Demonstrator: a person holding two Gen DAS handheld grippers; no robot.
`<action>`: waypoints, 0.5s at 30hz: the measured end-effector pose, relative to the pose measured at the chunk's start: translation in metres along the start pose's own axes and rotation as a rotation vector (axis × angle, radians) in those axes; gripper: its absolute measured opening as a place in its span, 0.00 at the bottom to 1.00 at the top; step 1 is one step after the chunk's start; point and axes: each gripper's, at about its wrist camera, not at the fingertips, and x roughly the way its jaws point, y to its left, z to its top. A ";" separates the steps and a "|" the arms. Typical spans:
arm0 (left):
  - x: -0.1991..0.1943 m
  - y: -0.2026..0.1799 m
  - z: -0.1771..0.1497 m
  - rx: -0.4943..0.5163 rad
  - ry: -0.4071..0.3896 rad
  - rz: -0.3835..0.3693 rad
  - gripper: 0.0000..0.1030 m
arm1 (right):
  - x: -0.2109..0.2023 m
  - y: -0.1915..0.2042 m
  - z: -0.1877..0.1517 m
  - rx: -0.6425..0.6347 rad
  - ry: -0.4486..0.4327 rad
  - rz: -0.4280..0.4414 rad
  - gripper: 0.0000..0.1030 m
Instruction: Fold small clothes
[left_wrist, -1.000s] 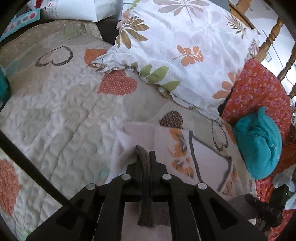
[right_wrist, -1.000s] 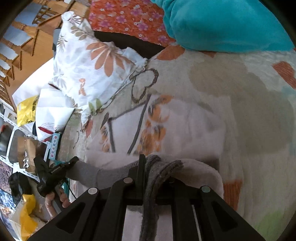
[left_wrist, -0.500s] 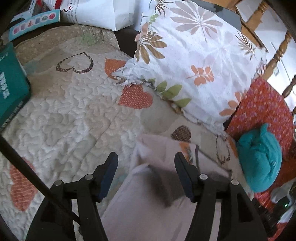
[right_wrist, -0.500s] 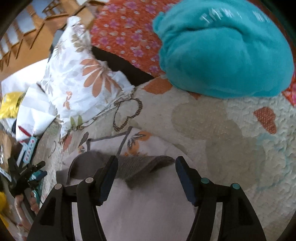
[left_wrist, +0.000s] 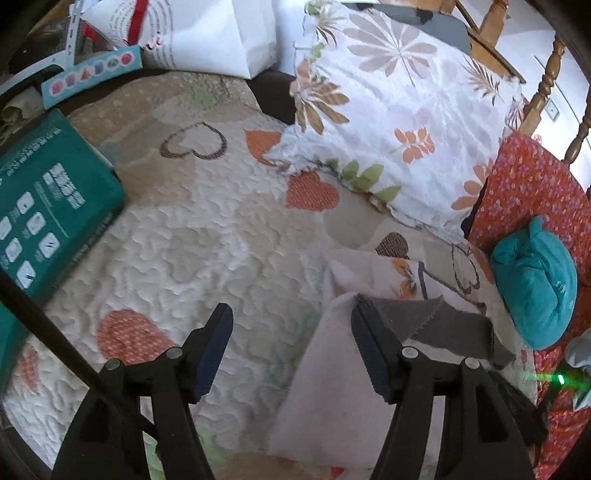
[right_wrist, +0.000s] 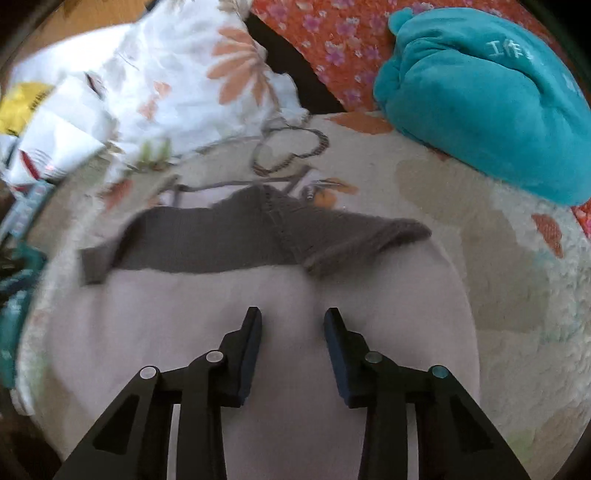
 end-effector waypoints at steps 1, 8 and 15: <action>-0.003 0.003 0.001 -0.007 -0.005 -0.001 0.64 | 0.016 0.001 0.017 -0.028 0.012 -0.073 0.38; -0.026 0.025 0.014 -0.062 -0.043 -0.006 0.67 | -0.005 0.069 0.074 -0.161 -0.039 -0.073 0.35; -0.040 0.041 0.022 -0.142 -0.061 -0.044 0.68 | 0.006 0.204 0.017 -0.415 0.140 0.223 0.28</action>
